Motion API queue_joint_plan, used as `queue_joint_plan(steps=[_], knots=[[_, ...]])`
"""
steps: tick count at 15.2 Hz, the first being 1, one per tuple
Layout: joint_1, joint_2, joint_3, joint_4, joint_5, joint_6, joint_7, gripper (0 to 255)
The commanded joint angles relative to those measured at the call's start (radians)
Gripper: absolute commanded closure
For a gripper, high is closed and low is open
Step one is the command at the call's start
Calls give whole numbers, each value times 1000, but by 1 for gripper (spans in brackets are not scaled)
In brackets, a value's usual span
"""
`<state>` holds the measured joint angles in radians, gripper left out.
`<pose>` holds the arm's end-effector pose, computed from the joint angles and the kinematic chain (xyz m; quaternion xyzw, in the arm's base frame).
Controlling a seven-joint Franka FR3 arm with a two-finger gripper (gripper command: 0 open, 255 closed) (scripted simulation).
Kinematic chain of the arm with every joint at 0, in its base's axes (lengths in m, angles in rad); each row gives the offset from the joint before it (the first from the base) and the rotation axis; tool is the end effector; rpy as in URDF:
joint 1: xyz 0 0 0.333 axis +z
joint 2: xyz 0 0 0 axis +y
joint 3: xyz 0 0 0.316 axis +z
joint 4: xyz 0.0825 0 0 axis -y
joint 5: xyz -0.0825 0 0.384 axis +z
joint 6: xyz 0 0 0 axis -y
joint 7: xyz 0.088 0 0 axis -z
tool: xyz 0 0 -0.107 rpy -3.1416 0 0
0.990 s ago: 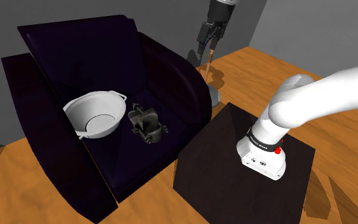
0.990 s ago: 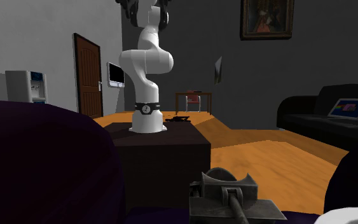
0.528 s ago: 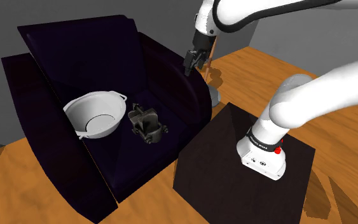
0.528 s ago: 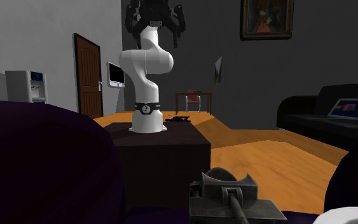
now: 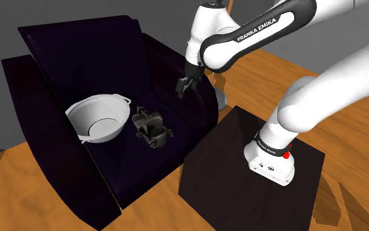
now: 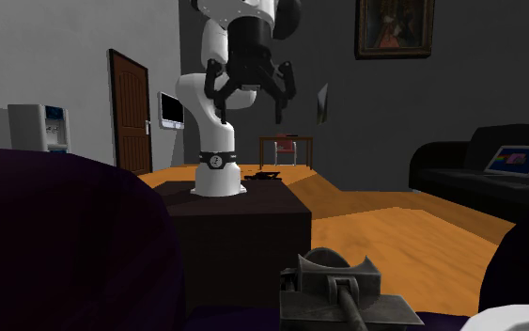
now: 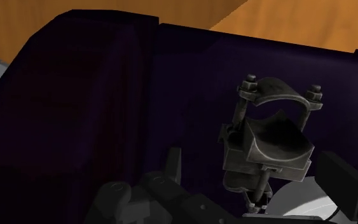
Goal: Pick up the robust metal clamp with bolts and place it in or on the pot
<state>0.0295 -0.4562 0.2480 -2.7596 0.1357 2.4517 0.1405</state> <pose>0.3659 0.0977 0.3599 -0.9974 -0.0106 -0.0705 0.0065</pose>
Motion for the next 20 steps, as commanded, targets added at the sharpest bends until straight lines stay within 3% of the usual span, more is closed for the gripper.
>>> queue_joint_plan(steps=[1,4,6,8,10,12,15,17,20], knots=[[-10,76,38,-5,-19,90,41,0],[-51,212,103,3,-92,222,128,0],[-98,310,152,19,-191,303,222,0],[-153,416,192,46,-363,370,370,0],[-177,528,187,92,-609,411,574,0],[-132,636,119,152,-840,429,771,0],[-3,779,-18,250,-1069,449,985,0],[72,868,-90,319,-1174,461,1095,0],[96,907,-121,344,-1216,476,1133,0]])
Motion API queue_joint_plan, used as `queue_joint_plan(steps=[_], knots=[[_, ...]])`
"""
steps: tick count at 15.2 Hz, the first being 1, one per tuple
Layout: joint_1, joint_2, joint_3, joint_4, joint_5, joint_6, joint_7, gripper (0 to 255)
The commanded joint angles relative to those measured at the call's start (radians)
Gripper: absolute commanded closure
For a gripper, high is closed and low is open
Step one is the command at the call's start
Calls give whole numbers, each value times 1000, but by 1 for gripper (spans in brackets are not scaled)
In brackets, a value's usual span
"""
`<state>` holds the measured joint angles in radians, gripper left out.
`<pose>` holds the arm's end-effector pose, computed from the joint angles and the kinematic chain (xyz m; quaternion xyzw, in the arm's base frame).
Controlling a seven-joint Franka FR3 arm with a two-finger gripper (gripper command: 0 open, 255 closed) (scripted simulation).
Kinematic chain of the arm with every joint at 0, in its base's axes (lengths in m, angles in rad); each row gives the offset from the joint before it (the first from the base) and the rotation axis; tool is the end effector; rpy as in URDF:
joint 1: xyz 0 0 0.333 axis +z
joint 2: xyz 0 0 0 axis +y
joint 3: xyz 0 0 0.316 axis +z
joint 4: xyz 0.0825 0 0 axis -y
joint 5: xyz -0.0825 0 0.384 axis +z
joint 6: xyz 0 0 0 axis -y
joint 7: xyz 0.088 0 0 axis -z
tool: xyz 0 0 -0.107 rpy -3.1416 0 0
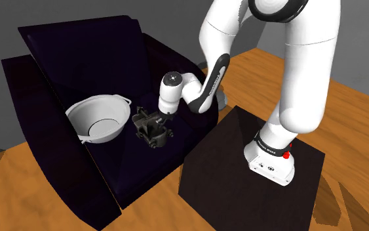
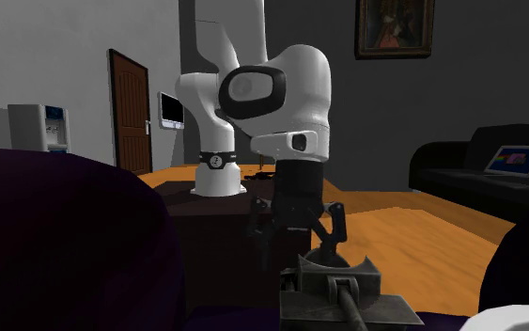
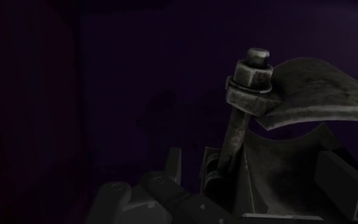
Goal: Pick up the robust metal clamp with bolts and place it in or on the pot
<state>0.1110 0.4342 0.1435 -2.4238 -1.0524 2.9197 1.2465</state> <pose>0.4304 0.1741 0.1347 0.9940 0.0071 0.0997 0.0448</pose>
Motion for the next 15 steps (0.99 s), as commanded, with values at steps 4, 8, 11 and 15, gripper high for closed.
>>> queue_joint_plan(steps=[4,8,11,15], knots=[[50,83,-66,54,-95,35,89,0],[63,109,-83,72,-120,46,113,0],[63,109,-83,72,-120,46,113,0],[63,109,-83,72,-120,46,113,255]])
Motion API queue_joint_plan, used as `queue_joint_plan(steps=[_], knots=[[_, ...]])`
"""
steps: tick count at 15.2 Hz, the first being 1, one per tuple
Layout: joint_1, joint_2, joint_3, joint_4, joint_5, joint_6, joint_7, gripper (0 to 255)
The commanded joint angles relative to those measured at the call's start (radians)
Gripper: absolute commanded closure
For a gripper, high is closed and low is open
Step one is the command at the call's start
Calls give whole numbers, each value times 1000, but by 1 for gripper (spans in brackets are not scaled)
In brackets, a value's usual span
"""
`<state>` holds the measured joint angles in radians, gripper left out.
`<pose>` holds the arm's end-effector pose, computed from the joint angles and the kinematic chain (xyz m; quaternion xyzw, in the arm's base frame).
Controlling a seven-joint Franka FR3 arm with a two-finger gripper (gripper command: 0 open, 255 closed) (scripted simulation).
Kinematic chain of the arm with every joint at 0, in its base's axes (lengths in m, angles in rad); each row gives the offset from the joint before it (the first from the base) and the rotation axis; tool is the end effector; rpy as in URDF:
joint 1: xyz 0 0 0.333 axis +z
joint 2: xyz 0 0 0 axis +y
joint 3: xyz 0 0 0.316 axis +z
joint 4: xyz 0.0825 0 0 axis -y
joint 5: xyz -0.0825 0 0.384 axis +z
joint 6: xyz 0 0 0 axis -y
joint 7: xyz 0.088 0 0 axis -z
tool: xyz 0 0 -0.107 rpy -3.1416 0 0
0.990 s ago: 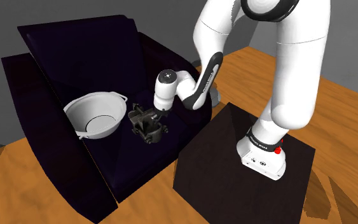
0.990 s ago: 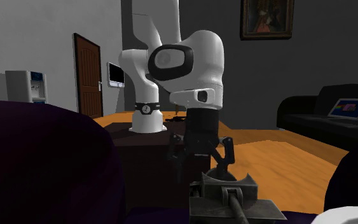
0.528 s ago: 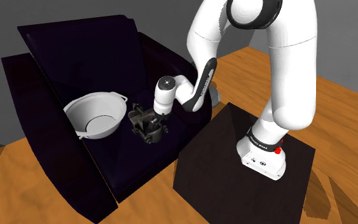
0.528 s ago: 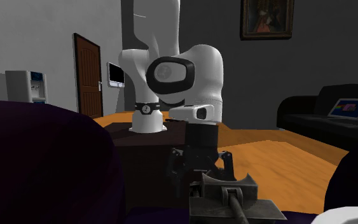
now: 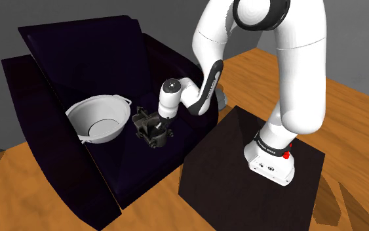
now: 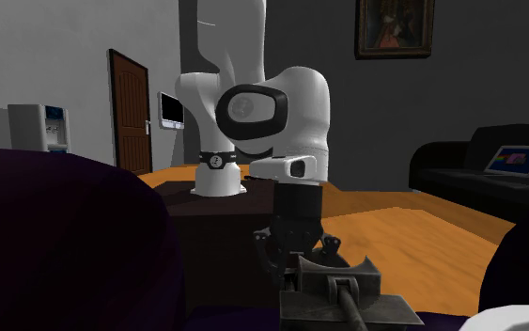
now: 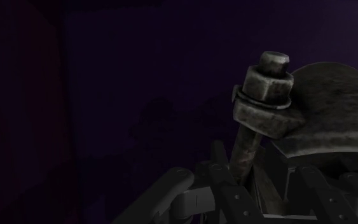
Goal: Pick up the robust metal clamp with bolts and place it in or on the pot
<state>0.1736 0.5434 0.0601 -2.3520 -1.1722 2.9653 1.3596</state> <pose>0.4355 0.1713 0.1002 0.9939 0.0073 0.1001 0.0456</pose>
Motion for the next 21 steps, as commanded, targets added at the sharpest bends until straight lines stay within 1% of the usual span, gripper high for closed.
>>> queue_joint_plan(steps=[1,8,15,21], knots=[[0,0,0,0,0,0,0,255],[0,0,0,0,0,0,0,255],[-78,-111,93,-65,137,-53,-139,255],[-146,-204,179,-112,268,-97,-262,255]])
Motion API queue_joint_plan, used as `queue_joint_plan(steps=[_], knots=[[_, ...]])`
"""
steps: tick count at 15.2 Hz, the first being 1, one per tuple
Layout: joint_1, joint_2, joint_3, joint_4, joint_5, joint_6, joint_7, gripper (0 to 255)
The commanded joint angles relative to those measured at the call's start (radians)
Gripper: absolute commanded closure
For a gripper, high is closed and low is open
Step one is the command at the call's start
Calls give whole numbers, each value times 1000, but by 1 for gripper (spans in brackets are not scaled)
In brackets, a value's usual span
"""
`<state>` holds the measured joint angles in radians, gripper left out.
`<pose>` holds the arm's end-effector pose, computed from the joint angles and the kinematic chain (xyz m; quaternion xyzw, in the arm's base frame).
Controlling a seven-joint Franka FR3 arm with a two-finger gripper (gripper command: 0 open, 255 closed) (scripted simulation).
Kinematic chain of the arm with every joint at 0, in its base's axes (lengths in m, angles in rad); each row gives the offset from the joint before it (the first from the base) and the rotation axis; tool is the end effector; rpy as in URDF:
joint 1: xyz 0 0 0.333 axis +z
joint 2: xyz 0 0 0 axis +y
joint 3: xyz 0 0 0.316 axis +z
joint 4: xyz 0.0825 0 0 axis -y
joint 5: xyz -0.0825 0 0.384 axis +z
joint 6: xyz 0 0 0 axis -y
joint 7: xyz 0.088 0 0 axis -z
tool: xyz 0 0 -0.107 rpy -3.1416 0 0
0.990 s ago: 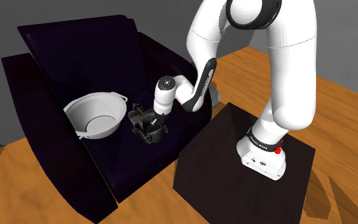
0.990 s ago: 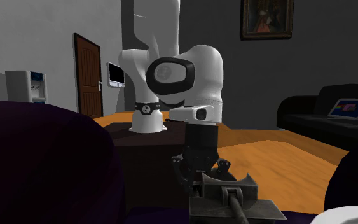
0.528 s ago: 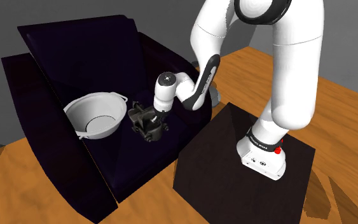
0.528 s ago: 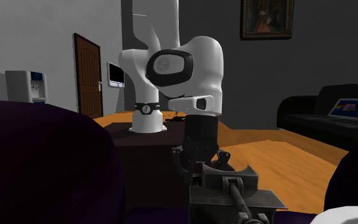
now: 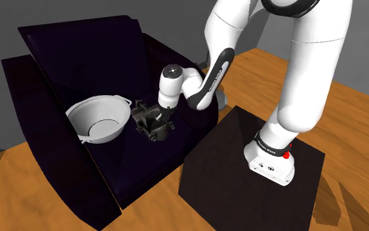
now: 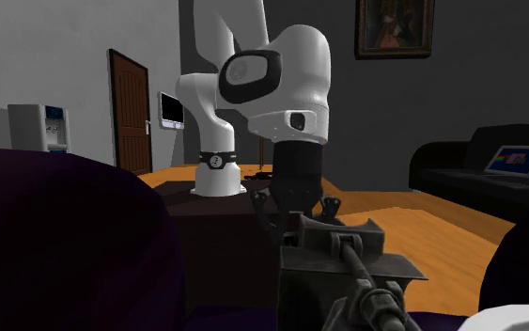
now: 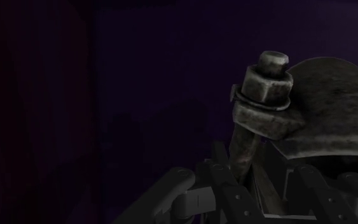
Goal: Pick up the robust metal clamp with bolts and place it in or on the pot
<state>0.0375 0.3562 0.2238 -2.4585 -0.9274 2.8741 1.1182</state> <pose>0.4346 0.1704 0.1622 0.9941 0.0071 0.0981 0.0465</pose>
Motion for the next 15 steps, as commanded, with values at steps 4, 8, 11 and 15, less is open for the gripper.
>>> queue_joint_plan(steps=[4,8,11,15], knots=[[-53,-80,72,-31,119,-36,-105,255],[-91,-142,126,-52,222,-67,-192,255],[-114,-190,163,-65,303,-92,-258,255],[-136,-253,201,-76,412,-127,-346,255]])
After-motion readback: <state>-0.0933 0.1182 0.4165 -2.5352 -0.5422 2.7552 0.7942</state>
